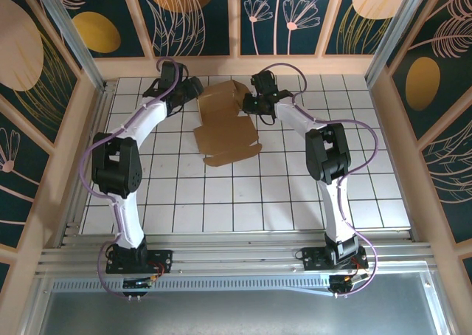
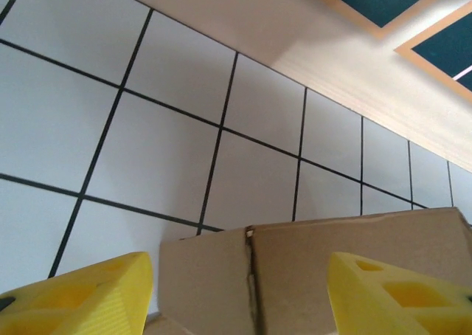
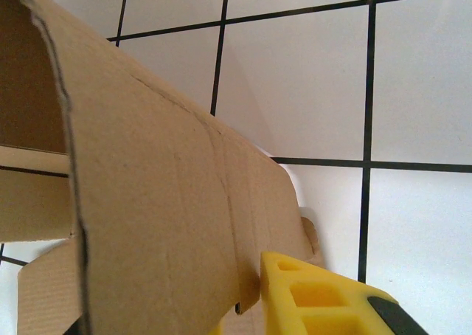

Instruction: Fold the paper box

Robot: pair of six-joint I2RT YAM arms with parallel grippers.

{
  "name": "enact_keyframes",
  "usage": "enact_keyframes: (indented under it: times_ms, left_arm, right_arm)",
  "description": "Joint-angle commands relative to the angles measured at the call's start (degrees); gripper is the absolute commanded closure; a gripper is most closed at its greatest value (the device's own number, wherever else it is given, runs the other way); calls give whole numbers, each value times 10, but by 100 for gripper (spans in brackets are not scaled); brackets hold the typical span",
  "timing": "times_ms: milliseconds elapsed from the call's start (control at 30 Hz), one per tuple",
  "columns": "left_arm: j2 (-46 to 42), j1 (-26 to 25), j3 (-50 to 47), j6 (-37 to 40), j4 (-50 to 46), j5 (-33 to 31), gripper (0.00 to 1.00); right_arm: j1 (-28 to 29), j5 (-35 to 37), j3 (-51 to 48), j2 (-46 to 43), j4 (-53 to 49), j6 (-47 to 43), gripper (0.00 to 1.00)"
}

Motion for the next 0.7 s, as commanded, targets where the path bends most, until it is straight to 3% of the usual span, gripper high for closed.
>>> enact_keyframes:
  times_ms: [0, 267, 667]
  left_arm:
    - [-33, 1, -20, -20, 10, -14, 35]
    - [28, 1, 5, -68, 26, 116, 35]
    - [38, 1, -29, -102, 64, 154, 45]
  right_arm:
    - [3, 9, -13, -24, 3, -6, 79]
    - [6, 4, -11, -25, 0, -5, 80]
    - [37, -37, -16, -32, 27, 57, 79]
